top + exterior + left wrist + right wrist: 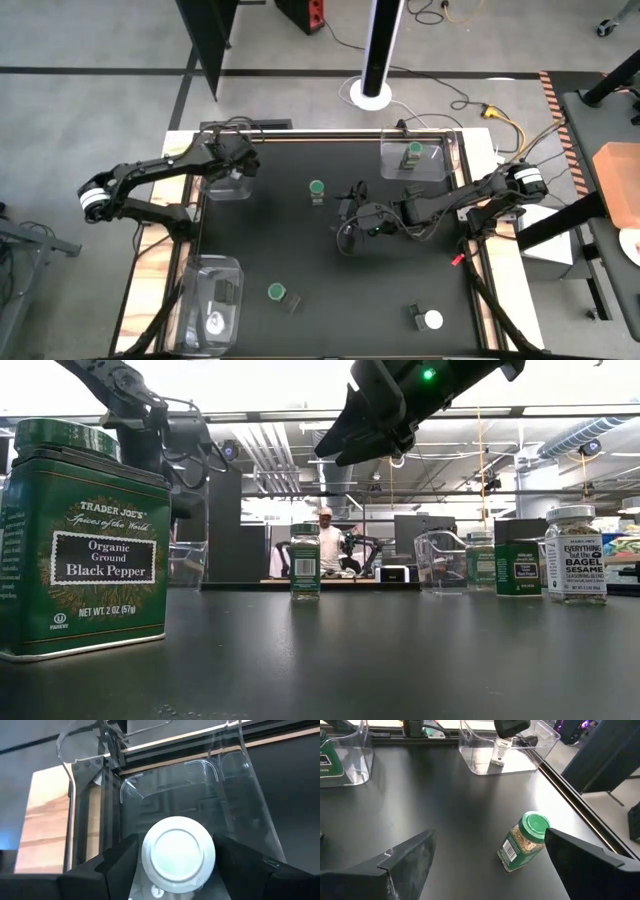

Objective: Sort spices by type
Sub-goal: Put the top white seasoning bottle into the top left transparent bin, then put the top green seasoning bottle into the top right transparent bin

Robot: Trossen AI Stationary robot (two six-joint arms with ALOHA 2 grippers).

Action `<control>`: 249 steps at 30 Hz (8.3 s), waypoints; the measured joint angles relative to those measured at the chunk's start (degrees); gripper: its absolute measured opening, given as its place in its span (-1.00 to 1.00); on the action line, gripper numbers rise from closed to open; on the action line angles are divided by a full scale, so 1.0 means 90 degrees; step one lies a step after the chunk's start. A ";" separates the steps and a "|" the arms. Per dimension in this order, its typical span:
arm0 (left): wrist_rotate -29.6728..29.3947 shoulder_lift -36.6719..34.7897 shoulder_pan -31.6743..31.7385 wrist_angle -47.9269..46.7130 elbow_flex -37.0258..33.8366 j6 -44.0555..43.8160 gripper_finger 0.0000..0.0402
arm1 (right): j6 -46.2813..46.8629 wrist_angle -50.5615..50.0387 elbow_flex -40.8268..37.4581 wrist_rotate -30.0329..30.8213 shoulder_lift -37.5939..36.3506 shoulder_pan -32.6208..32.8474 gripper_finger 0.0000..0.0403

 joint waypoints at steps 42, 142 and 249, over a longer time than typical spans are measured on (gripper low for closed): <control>0.2193 -0.0109 0.0283 -0.0920 0.1039 0.4082 -1.00 | 0.0392 -0.0009 0.0005 0.0025 -0.0007 -0.0002 0.80; -0.0665 -0.1122 -0.5837 0.0772 0.0916 0.3095 -1.00 | 0.6309 -1.0372 0.3023 -0.2138 -0.0257 -0.0325 0.80; 0.0450 -0.0407 -0.6434 0.1997 0.1069 0.1616 -1.00 | 0.4652 -0.4868 0.0964 -0.2359 -0.0495 0.2377 0.80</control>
